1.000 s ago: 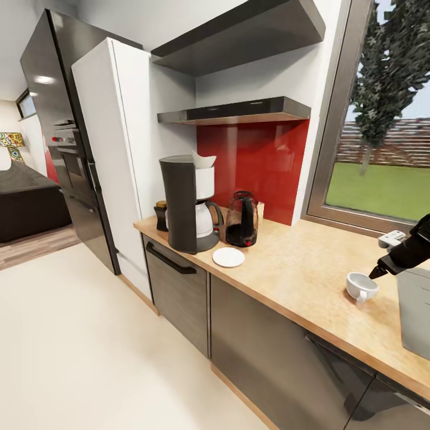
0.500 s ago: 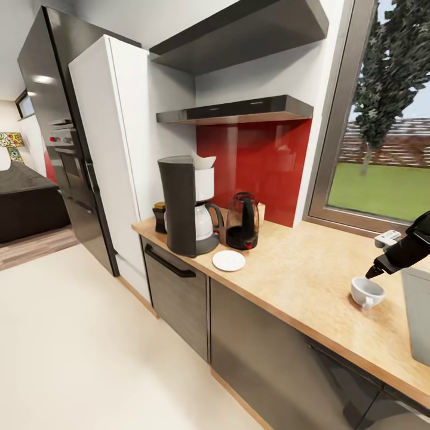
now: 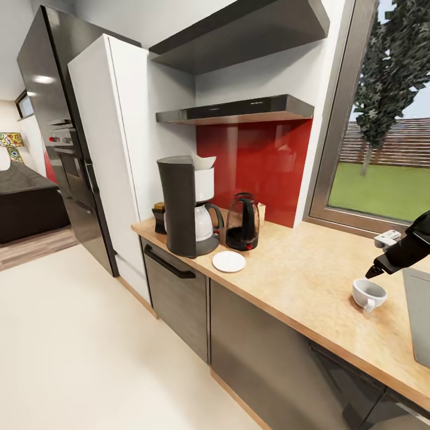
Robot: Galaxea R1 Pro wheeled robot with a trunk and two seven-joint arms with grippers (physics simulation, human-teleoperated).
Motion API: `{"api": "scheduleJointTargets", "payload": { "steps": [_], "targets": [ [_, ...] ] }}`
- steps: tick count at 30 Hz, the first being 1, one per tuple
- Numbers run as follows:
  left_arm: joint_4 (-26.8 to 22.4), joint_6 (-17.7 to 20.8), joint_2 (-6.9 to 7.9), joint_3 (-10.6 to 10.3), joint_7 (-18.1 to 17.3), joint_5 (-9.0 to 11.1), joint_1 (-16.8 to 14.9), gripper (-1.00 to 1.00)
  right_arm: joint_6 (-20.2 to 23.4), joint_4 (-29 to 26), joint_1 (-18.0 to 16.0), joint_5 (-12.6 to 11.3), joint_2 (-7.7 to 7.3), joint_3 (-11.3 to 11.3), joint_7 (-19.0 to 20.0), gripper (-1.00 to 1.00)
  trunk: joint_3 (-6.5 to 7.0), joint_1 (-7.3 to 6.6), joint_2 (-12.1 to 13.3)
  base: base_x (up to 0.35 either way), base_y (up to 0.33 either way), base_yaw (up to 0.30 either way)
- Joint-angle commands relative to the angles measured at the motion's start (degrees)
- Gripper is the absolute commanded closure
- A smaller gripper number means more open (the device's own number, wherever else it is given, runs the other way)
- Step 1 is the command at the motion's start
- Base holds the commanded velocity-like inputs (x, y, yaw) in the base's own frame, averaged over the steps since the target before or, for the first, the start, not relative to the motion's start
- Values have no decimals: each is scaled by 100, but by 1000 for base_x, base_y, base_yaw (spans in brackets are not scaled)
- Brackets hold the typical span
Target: Set up a coffee station on the kitchen countertop: keep the coffee maker on the countertop, move the bottle of coffee from the kitchen shelf to the counter next to the coffee maker, place a paper coffee filter on top of the coffee maker, put the saucer next to the coffee maker with the coffee cup on the saucer, and place the electric kettle next to the coffee maker.
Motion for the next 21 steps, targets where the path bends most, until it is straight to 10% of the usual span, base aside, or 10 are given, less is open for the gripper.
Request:
{"api": "scheduleJointTargets", "payload": {
  "steps": [1,21],
  "targets": [
    [-3,41,3,-46,-12,60,-3,-100,35,-7,-14,-58,-7,36,-27,-100,-7,0,-4,1,0,0],
    [-4,40,5,-46,-12,60,-3,-100,-49,275,-1,-66,52,61,-44,-100,-79,88,-164,0,0,0]
  ]
}}
